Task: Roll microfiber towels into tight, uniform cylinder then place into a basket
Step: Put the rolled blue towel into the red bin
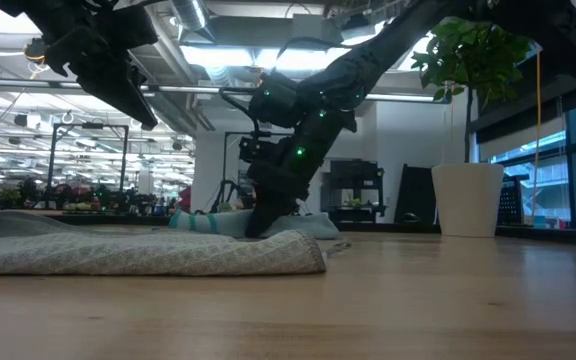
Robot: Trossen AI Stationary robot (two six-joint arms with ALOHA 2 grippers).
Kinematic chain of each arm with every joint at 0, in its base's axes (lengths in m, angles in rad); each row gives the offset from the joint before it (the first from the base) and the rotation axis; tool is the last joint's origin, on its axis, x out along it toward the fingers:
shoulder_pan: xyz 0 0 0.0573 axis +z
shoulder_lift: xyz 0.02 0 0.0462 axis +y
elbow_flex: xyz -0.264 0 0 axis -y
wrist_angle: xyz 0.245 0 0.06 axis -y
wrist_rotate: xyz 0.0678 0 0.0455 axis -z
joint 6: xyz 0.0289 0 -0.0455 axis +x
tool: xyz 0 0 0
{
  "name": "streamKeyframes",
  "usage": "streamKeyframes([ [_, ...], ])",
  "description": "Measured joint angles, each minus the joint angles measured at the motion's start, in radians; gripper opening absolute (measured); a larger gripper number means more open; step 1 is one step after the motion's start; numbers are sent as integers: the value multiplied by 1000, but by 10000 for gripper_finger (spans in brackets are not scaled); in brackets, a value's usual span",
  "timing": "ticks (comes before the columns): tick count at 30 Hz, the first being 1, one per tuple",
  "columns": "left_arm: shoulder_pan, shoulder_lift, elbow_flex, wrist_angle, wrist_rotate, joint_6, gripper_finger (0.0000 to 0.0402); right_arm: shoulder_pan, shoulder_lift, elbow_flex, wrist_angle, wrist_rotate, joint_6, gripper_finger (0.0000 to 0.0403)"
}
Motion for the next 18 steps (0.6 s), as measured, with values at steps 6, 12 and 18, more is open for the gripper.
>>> streamKeyframes([
  [6, 0, 0, 0, 0, 0, 0, 56, 2, -7, -1, -2, -8, 3, 207],
  [12, 0, 0, 0, 0, 0, -1, 56, 3, -9, -1, -4, -14, -2, 170],
  [18, 0, 0, 0, 0, 0, -1, 56, 2, -12, -1, -4, -11, -30, 137],
])
